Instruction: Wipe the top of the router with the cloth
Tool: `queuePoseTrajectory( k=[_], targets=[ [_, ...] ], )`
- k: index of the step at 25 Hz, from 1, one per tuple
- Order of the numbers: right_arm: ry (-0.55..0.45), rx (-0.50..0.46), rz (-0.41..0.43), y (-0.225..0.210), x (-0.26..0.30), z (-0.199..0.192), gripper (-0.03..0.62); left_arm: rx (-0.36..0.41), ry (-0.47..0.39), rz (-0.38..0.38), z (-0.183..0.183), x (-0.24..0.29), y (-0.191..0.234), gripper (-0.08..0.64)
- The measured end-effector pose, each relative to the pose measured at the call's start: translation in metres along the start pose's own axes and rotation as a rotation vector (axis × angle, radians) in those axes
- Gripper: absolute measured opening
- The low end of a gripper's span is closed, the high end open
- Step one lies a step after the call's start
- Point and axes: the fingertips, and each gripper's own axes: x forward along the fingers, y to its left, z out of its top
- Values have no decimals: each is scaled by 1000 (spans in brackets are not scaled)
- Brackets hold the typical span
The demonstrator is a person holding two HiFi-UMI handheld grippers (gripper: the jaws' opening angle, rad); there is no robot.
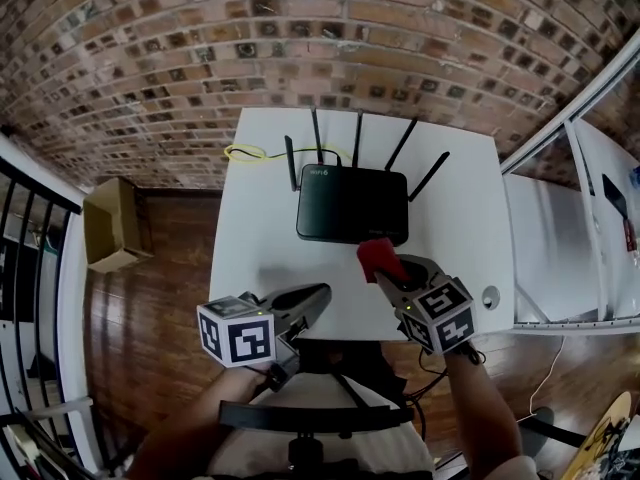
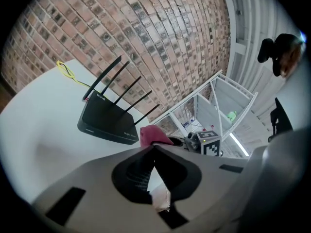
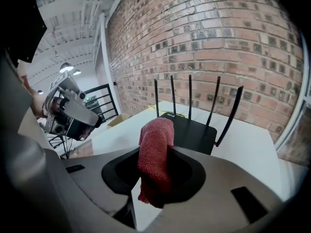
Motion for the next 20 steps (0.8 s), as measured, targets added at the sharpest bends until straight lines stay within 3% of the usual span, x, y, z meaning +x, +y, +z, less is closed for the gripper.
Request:
queuePoseTrajectory(
  k=[6, 20],
  targets=[
    [-98, 144, 9, 23, -11, 8, 126, 3, -22, -26, 1, -26, -5, 2],
    [-273, 350, -45, 42, -38, 17, 127, 21, -92, -55, 4, -55, -19, 3]
  ],
)
